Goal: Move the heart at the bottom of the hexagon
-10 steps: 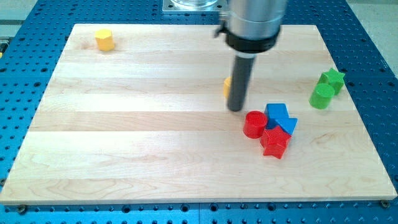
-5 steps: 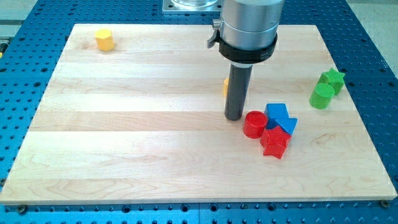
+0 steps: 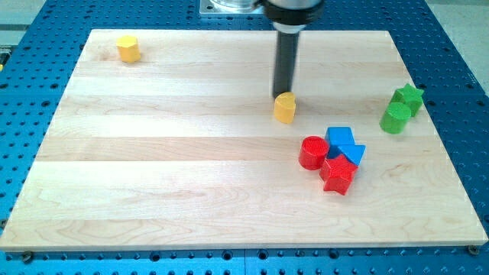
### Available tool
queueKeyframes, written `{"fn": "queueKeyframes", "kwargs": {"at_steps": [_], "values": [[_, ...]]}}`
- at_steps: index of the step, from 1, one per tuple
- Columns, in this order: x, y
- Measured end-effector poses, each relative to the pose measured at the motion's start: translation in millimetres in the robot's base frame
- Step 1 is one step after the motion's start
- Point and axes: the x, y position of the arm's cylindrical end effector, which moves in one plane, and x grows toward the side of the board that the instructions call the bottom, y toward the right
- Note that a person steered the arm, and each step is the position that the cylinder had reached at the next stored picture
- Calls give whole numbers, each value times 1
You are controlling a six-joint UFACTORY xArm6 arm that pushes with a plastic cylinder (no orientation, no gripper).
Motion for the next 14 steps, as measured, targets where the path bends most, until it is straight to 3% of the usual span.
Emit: {"fn": "queueKeyframes", "kwargs": {"at_steps": [1, 2, 4, 5, 6, 8, 12, 13, 14], "values": [[0, 68], [10, 79], [47, -14], [48, -17], [43, -40], [8, -177], [-7, -286], [40, -281], [74, -315]]}}
